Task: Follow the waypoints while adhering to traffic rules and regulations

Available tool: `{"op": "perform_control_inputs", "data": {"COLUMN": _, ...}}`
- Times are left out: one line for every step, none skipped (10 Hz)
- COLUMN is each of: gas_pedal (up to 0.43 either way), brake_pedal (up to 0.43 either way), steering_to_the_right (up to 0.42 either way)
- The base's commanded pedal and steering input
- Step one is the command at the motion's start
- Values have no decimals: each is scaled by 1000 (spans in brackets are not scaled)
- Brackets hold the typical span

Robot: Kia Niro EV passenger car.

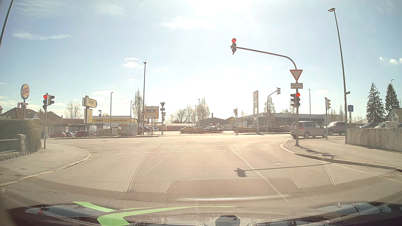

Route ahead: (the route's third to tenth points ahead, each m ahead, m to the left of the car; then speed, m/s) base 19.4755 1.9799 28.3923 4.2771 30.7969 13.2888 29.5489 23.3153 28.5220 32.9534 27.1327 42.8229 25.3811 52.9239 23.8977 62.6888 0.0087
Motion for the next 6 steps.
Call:
{"op": "perform_control_inputs", "data": {"gas_pedal": 0, "brake_pedal": 329, "steering_to_the_right": 0}}
{"op": "perform_control_inputs", "data": {"gas_pedal": 0, "brake_pedal": 335, "steering_to_the_right": 0}}
{"op": "perform_control_inputs", "data": {"gas_pedal": 0, "brake_pedal": 329, "steering_to_the_right": 0}}
{"op": "perform_control_inputs", "data": {"gas_pedal": 0, "brake_pedal": 329, "steering_to_the_right": 0}}
{"op": "perform_control_inputs", "data": {"gas_pedal": 0, "brake_pedal": 329, "steering_to_the_right": 0}}
{"op": "perform_control_inputs", "data": {"gas_pedal": 0, "brake_pedal": 329, "steering_to_the_right": 0}}
